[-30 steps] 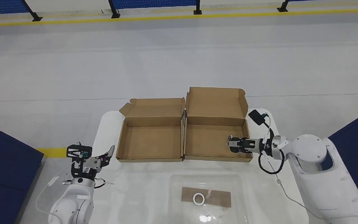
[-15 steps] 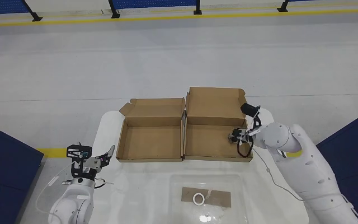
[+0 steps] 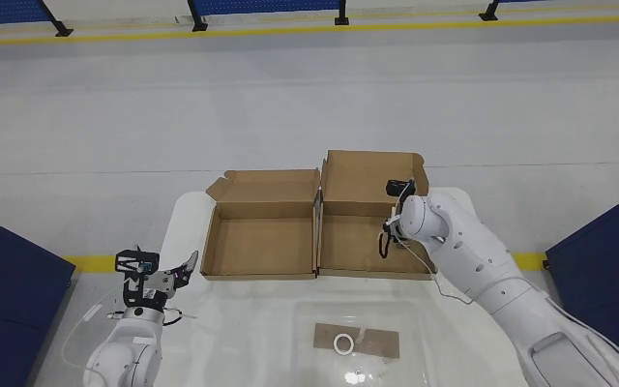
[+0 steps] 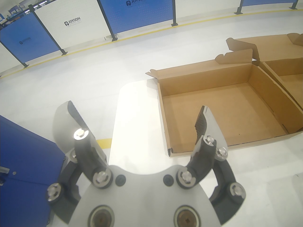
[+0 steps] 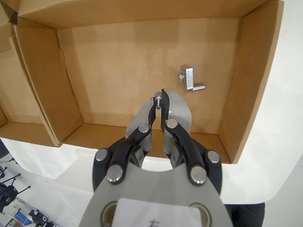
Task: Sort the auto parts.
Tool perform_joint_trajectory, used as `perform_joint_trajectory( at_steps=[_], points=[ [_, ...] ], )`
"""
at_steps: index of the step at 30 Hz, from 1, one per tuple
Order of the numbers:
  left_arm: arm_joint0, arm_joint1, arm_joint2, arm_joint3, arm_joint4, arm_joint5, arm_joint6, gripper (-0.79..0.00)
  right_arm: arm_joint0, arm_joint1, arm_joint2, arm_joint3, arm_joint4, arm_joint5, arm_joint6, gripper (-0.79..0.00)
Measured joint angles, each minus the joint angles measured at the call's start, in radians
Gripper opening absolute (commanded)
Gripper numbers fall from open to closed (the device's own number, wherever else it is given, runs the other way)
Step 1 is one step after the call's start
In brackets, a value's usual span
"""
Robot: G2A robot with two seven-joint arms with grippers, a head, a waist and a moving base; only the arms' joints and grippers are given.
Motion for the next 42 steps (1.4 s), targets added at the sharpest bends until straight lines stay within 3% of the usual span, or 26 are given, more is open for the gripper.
perform_joint_trajectory(
  at_steps=[10,15,31,32,33,36,42],
  points=[
    [0.000,0.000,0.000,0.000,0.000,0.000,0.000,0.000,-0.004,-0.009,-0.027,0.014,-0.052,0.030,-0.017,-0.785],
    [0.000,0.000,0.000,0.000,0.000,0.000,0.000,0.000,0.041,-0.049,-0.076,0.112,-0.042,0.050,-0.010,-0.785],
    [0.000,0.000,0.000,0.000,0.000,0.000,0.000,0.000,0.139,-0.179,-0.164,0.415,0.058,-0.029,-0.091,-0.785],
    [0.000,0.000,0.000,0.000,0.000,0.000,0.000,0.000,0.142,-0.184,-0.165,0.426,0.061,-0.032,-0.094,-0.757],
    [0.000,0.000,0.000,0.000,0.000,0.000,0.000,0.000,0.146,-0.189,-0.167,0.436,0.063,-0.034,-0.096,-0.674],
    [0.000,0.000,0.000,0.000,0.000,0.000,0.000,0.000,0.154,-0.203,-0.168,0.468,0.073,-0.044,-0.102,-0.634],
    [0.000,0.000,0.000,0.000,0.000,0.000,0.000,0.000,0.168,-0.226,-0.168,0.515,0.083,-0.063,-0.116,-0.434]
  ],
)
